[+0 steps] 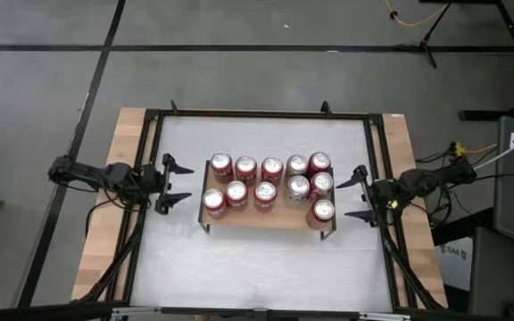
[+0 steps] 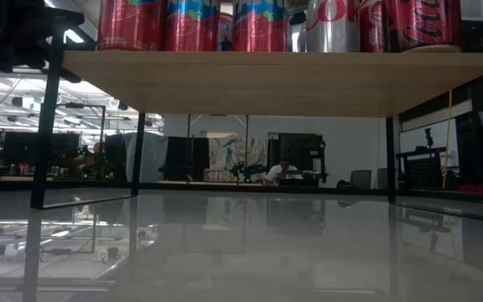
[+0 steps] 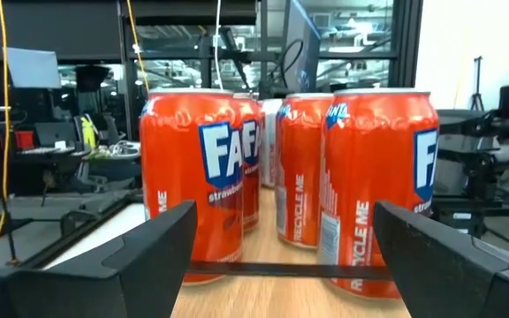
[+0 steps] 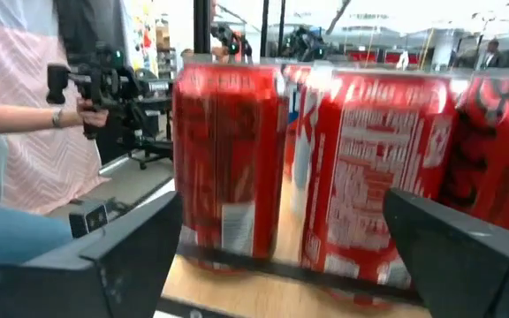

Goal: Place canned beverage on shelf
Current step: Return to Home Position

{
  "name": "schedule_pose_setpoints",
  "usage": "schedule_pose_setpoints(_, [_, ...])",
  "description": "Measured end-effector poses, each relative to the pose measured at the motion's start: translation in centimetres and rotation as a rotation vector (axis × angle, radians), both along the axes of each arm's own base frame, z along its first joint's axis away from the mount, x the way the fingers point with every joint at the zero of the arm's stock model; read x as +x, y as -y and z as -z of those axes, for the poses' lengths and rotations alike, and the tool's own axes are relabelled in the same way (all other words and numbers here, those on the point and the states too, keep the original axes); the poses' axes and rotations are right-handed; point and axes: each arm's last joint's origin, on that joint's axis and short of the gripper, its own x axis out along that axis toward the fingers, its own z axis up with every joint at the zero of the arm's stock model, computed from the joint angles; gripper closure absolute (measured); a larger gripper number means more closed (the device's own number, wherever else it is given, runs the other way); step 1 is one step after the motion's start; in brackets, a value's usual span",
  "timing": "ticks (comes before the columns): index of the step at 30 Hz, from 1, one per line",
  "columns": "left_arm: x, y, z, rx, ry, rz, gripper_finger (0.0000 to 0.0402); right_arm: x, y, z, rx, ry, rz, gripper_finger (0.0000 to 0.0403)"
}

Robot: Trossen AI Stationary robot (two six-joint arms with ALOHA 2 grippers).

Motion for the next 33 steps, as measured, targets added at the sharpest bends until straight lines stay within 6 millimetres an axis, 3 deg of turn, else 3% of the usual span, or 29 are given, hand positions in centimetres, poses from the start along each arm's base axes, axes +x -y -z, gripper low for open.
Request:
schedule_pose_setpoints(14, [0.0, -0.3, -0.1, 0.003, 0.012, -0.012, 0.0066, 1.1, 0.3, 2.8, -0.062, 0.043, 0.101, 0.002])
schedule_pose_setpoints(33, [0.1, -0.3, 0.6, 0.023, -0.061, -0.018, 0.0066, 1.5, 2.7, 3.3, -0.018, -0.023, 0.132, 0.002])
